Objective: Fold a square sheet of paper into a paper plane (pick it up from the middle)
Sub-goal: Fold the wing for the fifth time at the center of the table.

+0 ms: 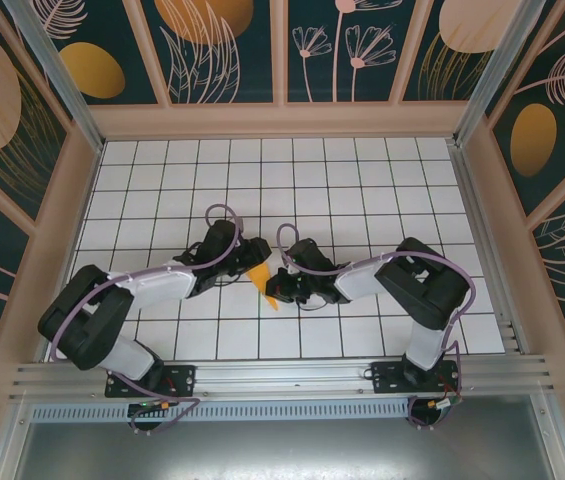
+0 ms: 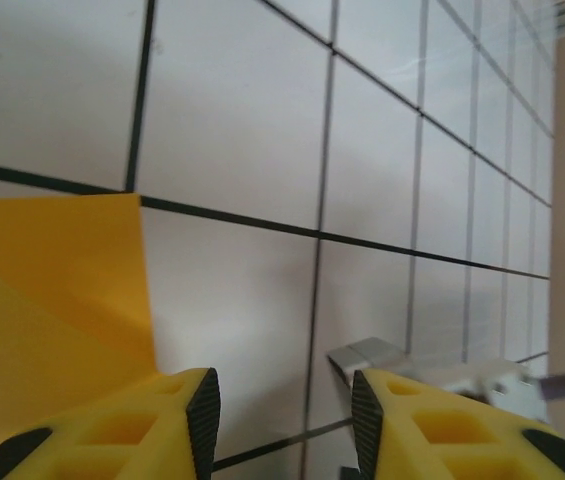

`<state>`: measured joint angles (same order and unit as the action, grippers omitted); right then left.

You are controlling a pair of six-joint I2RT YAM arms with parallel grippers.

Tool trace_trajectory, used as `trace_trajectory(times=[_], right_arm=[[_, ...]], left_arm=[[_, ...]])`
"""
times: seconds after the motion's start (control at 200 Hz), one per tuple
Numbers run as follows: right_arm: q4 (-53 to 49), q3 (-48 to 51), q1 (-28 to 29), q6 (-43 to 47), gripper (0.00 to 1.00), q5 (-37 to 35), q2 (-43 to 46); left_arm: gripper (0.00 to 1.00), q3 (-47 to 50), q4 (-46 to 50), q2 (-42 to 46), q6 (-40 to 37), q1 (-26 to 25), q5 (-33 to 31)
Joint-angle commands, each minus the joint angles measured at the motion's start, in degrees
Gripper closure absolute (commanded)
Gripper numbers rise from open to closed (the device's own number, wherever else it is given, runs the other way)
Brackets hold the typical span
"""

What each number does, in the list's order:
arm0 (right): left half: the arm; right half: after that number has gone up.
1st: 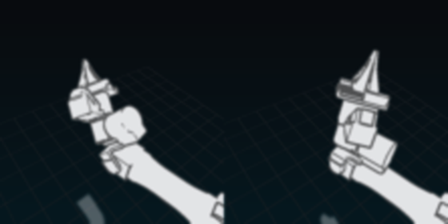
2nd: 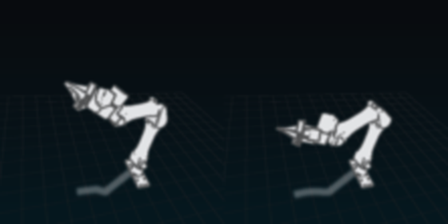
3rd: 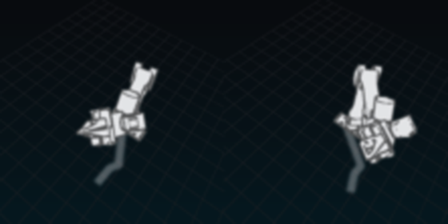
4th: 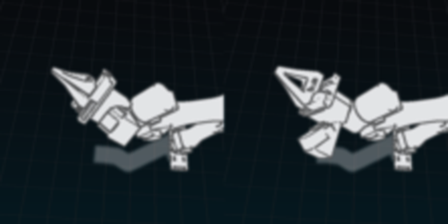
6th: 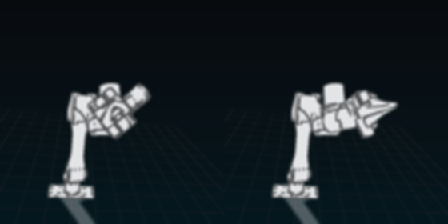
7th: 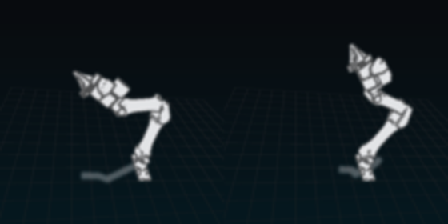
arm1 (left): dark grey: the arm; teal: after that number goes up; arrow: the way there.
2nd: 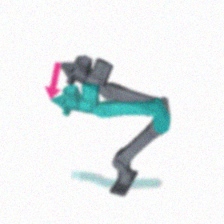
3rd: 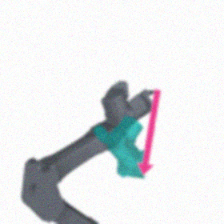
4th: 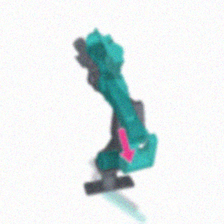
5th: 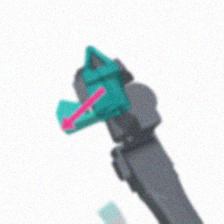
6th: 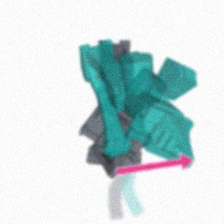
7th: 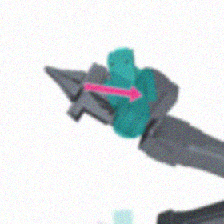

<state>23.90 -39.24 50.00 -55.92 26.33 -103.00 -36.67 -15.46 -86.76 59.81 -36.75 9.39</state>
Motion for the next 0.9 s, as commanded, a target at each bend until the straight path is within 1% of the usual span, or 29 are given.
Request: trace_trajectory(times=[0.0,0.235,0.415,0.6,0.731,0.791,0.896], right_arm=[[-5.0,0.9,1.6,-1.1,1.0,-2.5,-3.4],[-6.2,0.5,1.7,-0.7,1.0,-3.3,-3.4],[-9.7,-0.2,1.7,0.3,1.0,-5.0,-2.5],[-14.0,0.0,1.7,1.9,1.0,-6.5,-0.2],[-13.2,1.5,1.9,1.5,1.0,-5.9,0.4],[-13.1,1.6,1.9,1.5,1.0,-5.8,0.3],[-13.0,1.4,1.9,1.4,1.0,-5.9,-0.1]], left_arm=[[0.6,-3.2,2.7,-2.3,0.3,0.1,-2.6],[0.61,-5.9,3.1,-7.1,-0.7,0.1,-1.6],[0.61,-3.9,3.0,-7.6,-0.8,0.1,-3.1],[0.59,-1.7,-4.9,-7.4,-0.9,0.1,2.4],[0.59,-0.8,-5.9,-6.8,-0.7,0.1,2.9],[0.58,-0.7,-5.3,-6.8,-0.8,0.0,2.6],[0.59,-1.6,-1.1,-7.6,-2.2,0.1,-0.2]])
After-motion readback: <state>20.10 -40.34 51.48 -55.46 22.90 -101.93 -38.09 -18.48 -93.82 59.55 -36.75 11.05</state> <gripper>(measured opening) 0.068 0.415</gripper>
